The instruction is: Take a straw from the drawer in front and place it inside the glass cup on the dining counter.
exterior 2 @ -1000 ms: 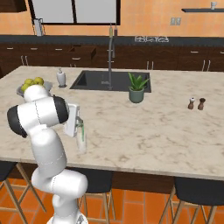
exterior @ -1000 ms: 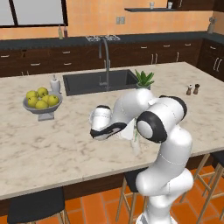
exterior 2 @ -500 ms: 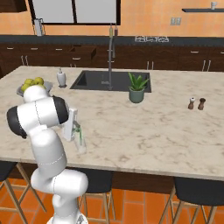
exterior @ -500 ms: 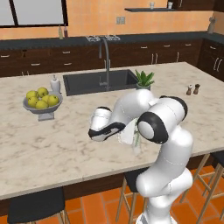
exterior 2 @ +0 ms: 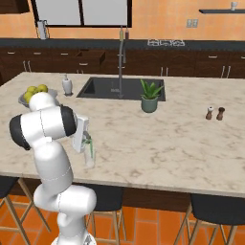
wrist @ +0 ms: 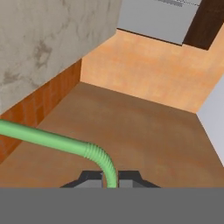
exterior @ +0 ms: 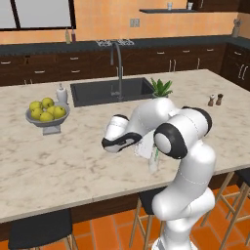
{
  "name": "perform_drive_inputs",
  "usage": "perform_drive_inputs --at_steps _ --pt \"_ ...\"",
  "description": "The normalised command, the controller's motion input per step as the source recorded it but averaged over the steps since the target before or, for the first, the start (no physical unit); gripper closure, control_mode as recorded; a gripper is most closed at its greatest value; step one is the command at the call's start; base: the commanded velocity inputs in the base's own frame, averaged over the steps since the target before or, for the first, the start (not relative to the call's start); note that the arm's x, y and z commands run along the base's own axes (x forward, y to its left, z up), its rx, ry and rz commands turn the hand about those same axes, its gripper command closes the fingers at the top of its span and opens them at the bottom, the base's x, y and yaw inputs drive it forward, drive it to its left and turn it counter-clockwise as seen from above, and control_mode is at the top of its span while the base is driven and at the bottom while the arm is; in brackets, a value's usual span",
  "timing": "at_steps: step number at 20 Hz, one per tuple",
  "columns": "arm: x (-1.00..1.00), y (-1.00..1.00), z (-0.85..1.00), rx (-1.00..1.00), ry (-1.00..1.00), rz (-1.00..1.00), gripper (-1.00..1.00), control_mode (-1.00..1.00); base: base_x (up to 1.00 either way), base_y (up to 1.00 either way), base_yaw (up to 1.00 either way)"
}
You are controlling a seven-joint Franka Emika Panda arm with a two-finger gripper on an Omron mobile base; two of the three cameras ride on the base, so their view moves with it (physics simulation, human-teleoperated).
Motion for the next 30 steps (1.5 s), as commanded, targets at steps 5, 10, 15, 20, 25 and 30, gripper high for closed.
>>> perform_drive_inputs --at_steps 5,10,15,20,25,30 --pt "0.00 0.10 -0.07 0.00 0.00 -0.01 -1.00 -1.00 0.00 0.00 0.00" --pt "-0.07 0.00 0.00 0.00 -0.01 -0.01 -1.00 -1.00 0.00 0.00 0.00" --pt "-0.01 0.00 0.00 0.03 -0.02 0.00 -1.00 -1.00 0.00 0.00 0.00" --pt "0.00 -0.03 0.00 0.13 -0.05 0.00 -1.00 -1.00 0.00 0.00 0.00" --pt "0.00 -0.05 0.00 0.23 -0.09 0.00 -1.00 -1.00 0.00 0.00 0.00" --pt "0.00 -0.06 0.00 0.25 -0.07 0.00 -1.00 -1.00 0.00 0.00 0.00"
